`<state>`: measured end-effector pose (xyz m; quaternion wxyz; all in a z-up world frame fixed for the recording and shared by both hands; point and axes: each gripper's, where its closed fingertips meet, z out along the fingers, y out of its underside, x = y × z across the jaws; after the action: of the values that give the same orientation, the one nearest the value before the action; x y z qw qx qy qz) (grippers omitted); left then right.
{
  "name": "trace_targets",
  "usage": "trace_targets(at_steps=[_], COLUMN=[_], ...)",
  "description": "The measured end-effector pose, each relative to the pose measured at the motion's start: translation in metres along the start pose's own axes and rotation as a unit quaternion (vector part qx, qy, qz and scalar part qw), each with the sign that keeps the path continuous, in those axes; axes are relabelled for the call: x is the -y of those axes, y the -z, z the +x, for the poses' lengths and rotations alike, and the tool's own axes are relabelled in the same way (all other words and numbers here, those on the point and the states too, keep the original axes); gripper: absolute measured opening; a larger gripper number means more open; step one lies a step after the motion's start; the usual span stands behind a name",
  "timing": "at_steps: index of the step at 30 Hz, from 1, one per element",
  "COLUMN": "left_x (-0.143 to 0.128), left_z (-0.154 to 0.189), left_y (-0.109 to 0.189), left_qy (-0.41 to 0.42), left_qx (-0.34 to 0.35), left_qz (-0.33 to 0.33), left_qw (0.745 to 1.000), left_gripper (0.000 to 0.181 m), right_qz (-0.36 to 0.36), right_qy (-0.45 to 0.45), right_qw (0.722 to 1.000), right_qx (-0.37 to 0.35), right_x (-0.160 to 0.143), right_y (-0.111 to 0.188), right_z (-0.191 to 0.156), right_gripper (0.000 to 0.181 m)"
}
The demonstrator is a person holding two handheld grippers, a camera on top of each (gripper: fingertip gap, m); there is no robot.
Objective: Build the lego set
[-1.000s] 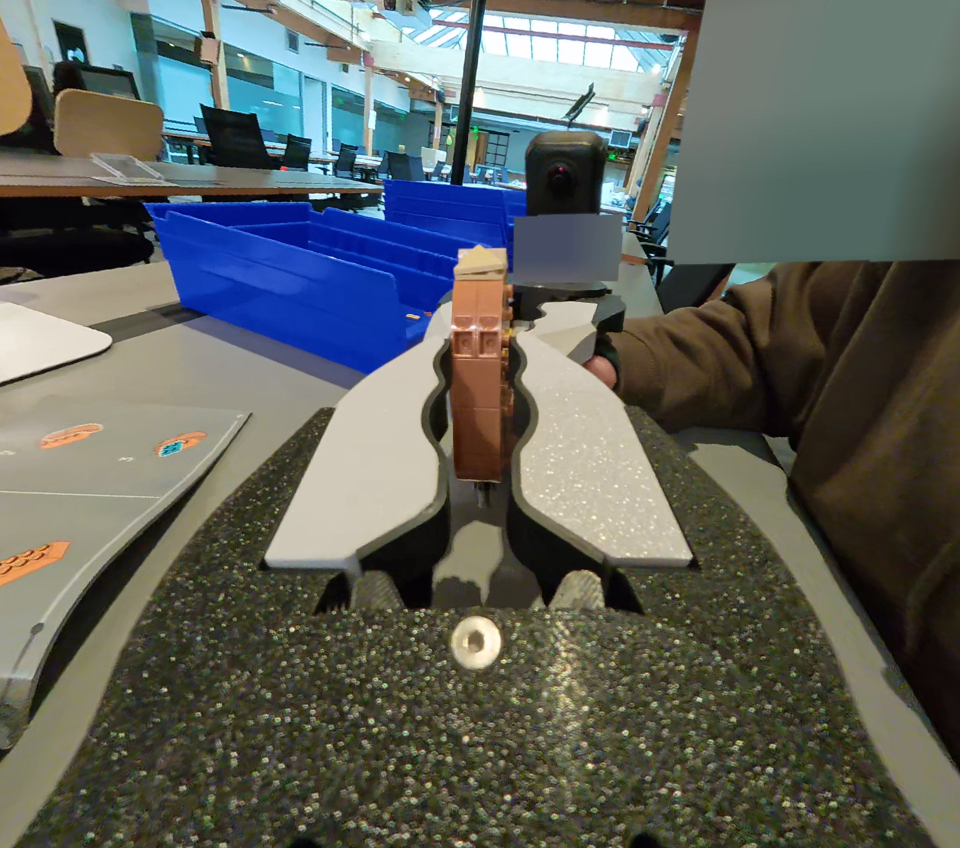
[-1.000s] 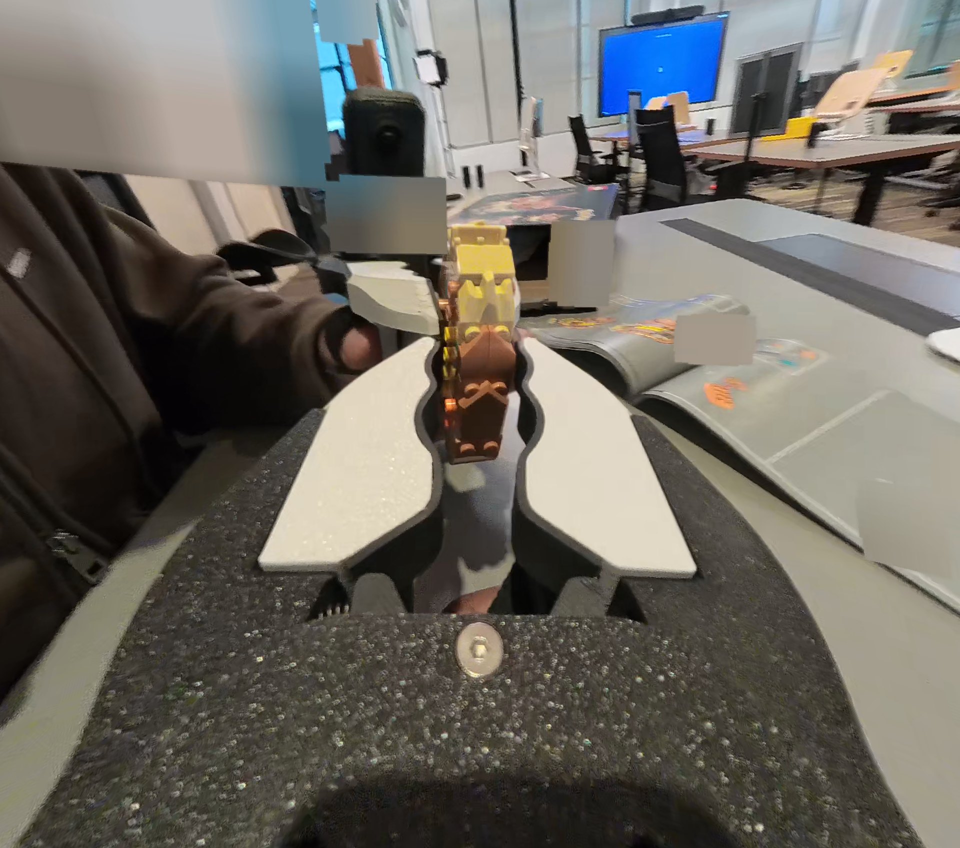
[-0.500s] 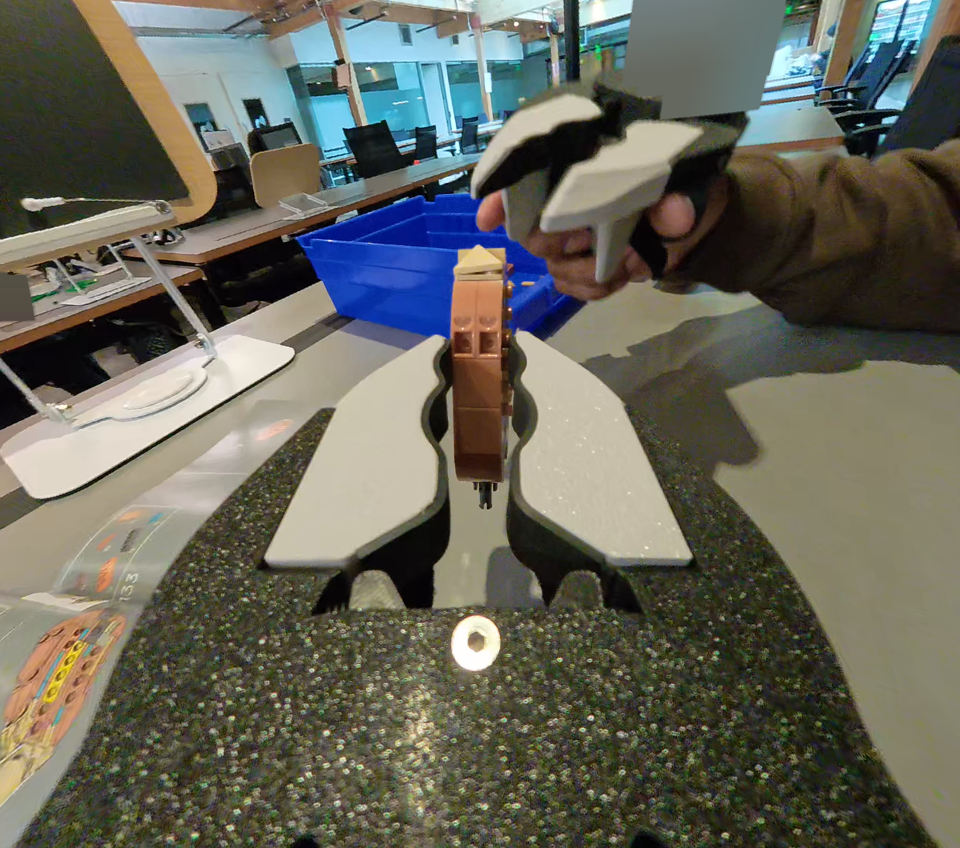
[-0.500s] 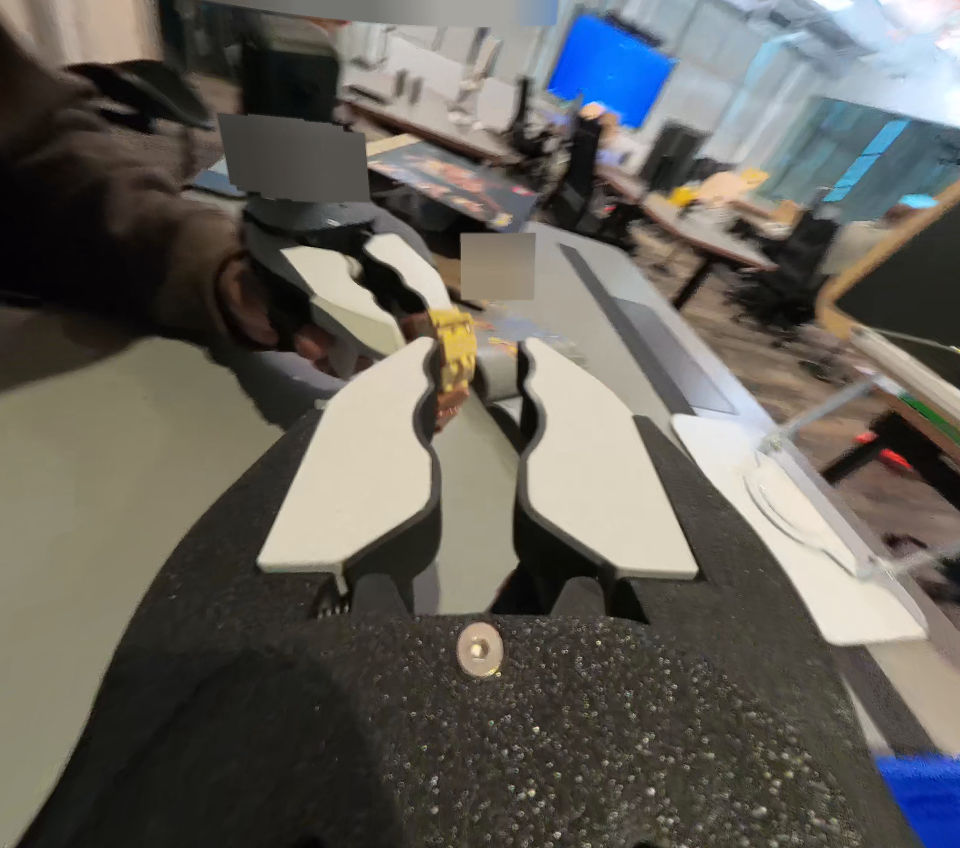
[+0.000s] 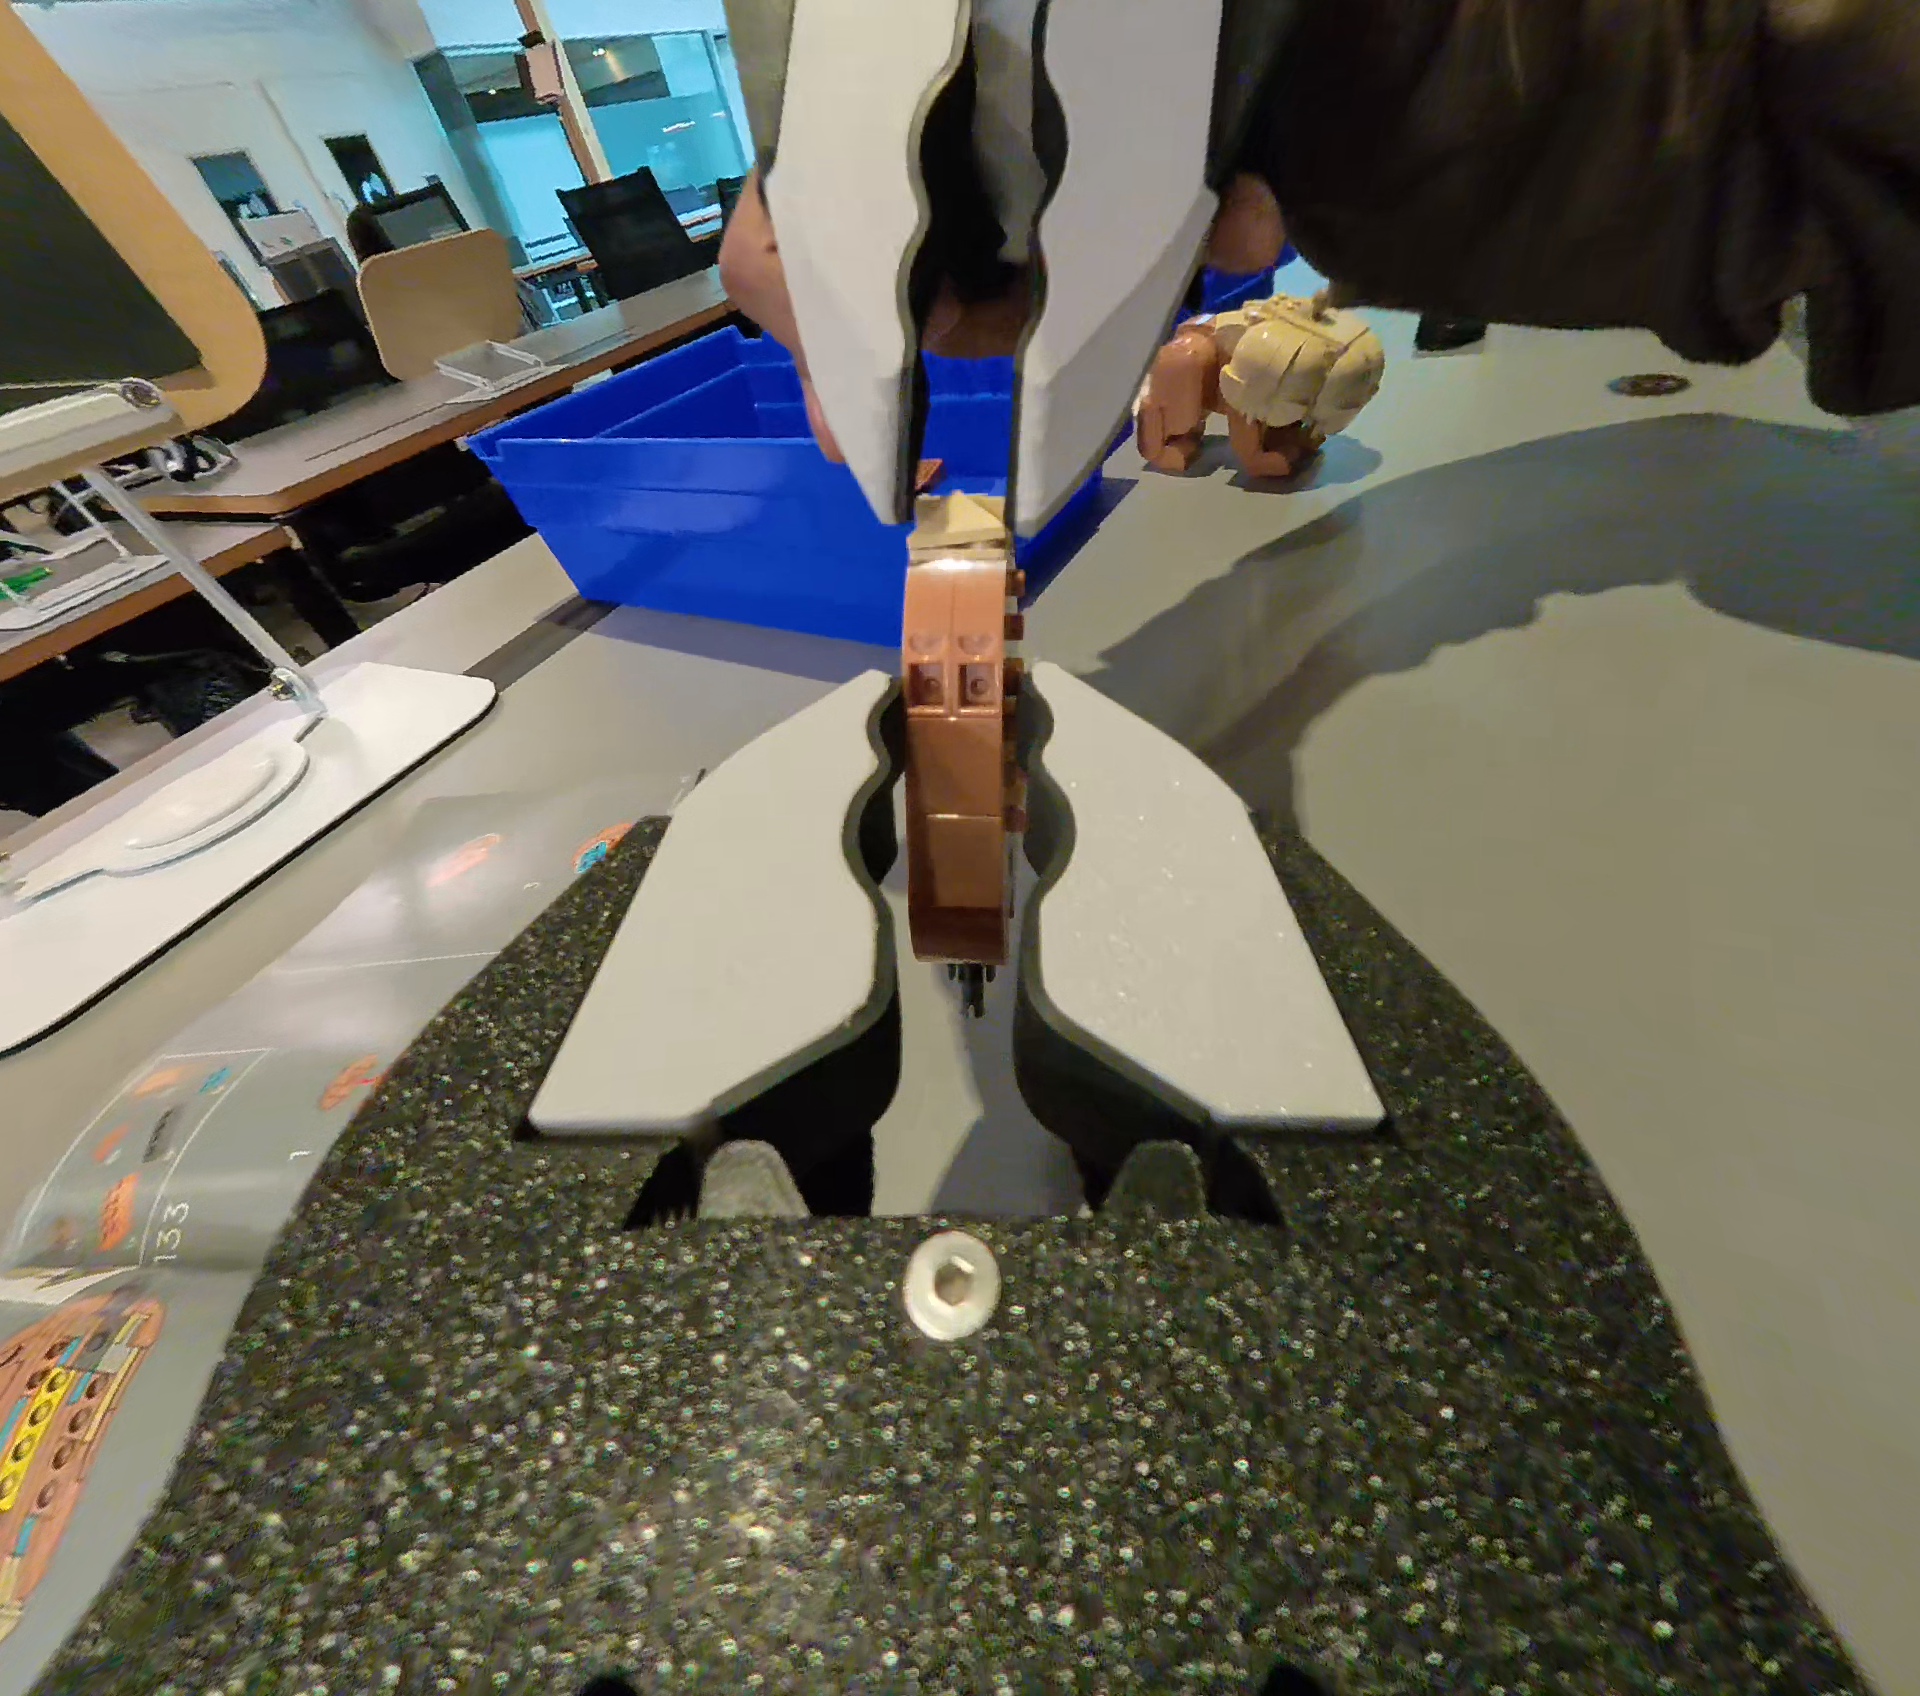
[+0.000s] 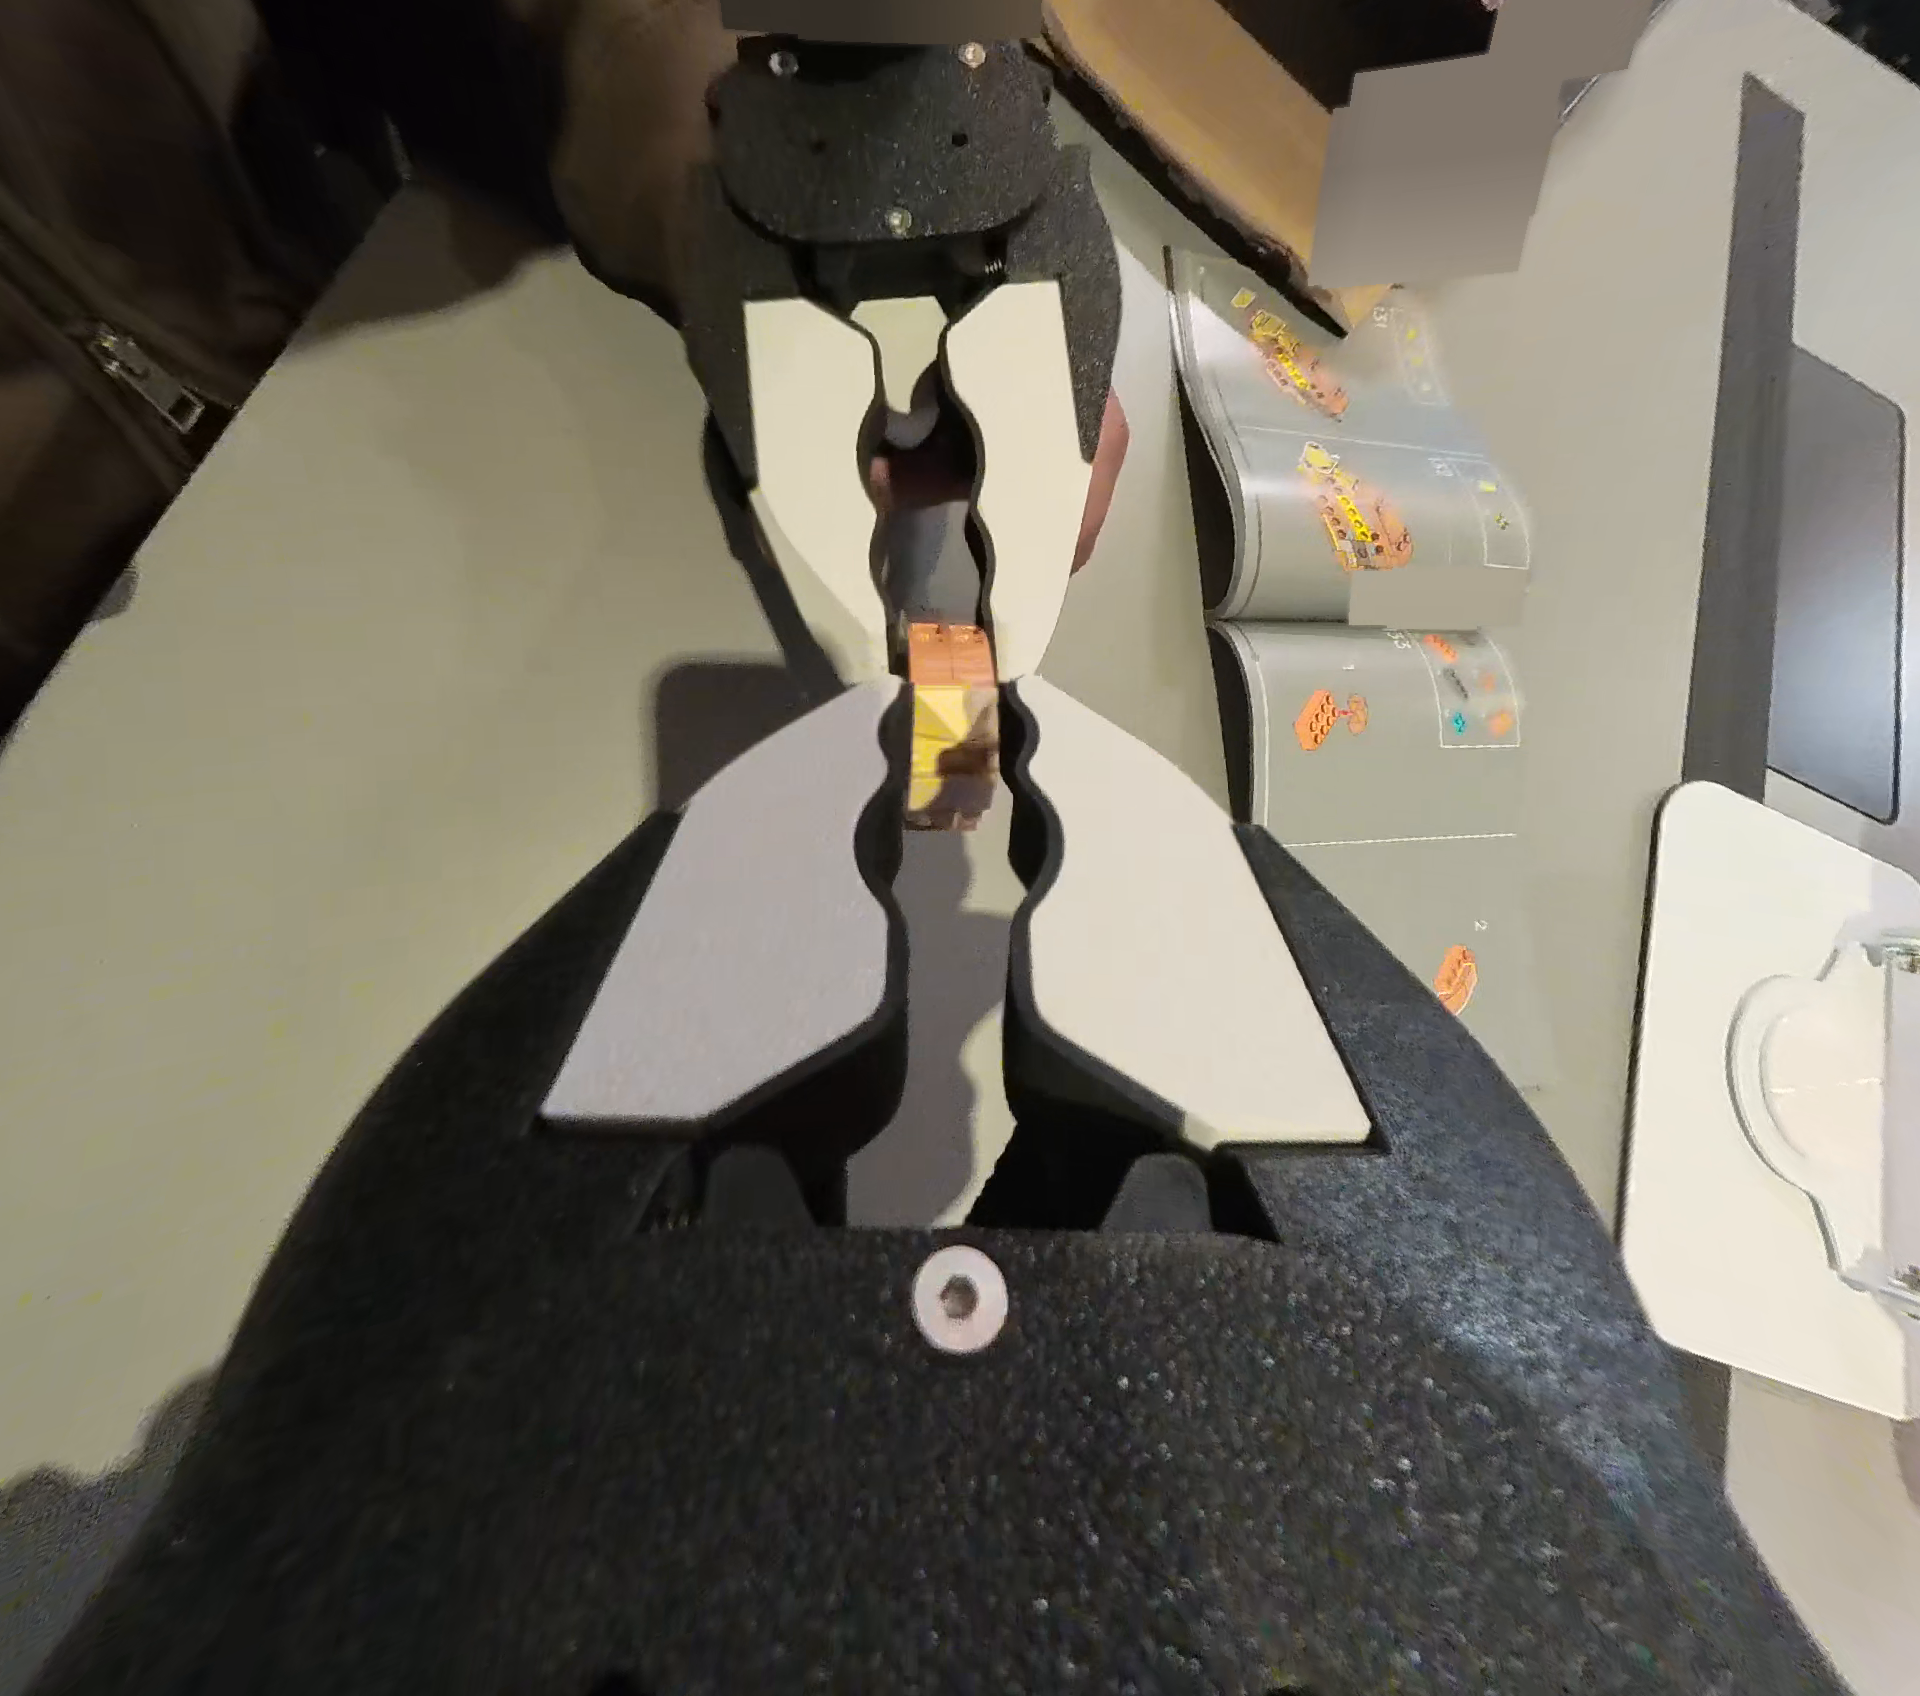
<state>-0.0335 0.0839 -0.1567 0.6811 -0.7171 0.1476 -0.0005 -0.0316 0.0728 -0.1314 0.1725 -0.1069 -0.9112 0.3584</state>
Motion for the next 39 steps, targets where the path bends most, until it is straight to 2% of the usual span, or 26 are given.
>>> trace_targets(at_steps=[24, 39], left_x=[-0.002, -0.004], left_z=[0.004, 0.004], left_y=[0.000, -0.001], left_qy=[-0.045, -0.030], left_qx=[0.003, 0.012], left_qz=[-0.016, -0.024], left_qw=[0.999, 0.999], left_gripper=[0.020, 0.019], right_qz=[-0.042, -0.065], right_qy=[-0.011, -0.011], right_qw=[0.998, 0.998], right_qx=[0.036, 0.000], right_x=[-0.008, -0.012], right_y=[0.002, -0.001], right_z=[-0.006, -0.005], right_gripper=[0.012, 0.011])
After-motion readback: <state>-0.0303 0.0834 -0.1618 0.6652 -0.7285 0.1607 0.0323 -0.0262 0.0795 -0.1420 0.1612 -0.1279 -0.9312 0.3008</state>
